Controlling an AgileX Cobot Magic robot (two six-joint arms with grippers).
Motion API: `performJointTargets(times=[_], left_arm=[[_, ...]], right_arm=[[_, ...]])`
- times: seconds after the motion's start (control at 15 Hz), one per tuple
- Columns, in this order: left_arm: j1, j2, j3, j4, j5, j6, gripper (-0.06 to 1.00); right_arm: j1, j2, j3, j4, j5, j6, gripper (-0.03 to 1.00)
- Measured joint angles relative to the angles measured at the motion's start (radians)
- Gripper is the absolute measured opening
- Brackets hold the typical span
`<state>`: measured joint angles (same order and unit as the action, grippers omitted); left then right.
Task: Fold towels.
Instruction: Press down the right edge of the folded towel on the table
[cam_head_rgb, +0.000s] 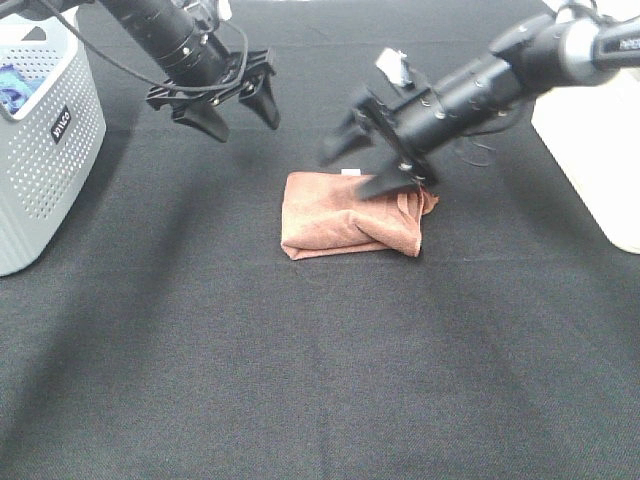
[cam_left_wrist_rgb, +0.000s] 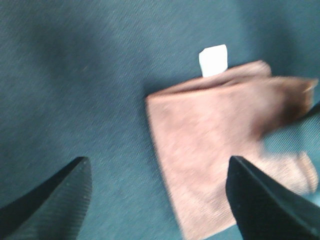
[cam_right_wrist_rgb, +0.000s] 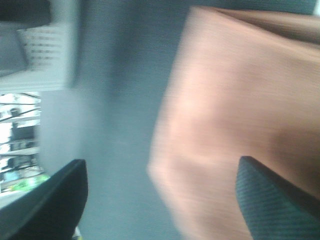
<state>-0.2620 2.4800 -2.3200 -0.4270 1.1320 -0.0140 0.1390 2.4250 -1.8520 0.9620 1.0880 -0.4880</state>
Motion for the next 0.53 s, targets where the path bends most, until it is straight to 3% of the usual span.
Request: performJointTargets(times=[0.13, 0.27, 0.53], left_arm=[[0.000, 0.000, 0.000, 0.000, 0.000, 0.000, 0.71], [0.000, 0.000, 0.000, 0.001, 0.001, -0.001, 0.71], [0.000, -0.001, 0.000, 0.006, 0.002, 0.000, 0.71]], right_arm=[[-0.035, 0.000, 0.000, -0.056, -0.014, 0.000, 0.76], [-0.066, 0.000, 0.000, -0.192, -0.042, 0.020, 0.76], [-0.073, -0.020, 0.000, -0.309, -0.098, 0.043, 0.76]])
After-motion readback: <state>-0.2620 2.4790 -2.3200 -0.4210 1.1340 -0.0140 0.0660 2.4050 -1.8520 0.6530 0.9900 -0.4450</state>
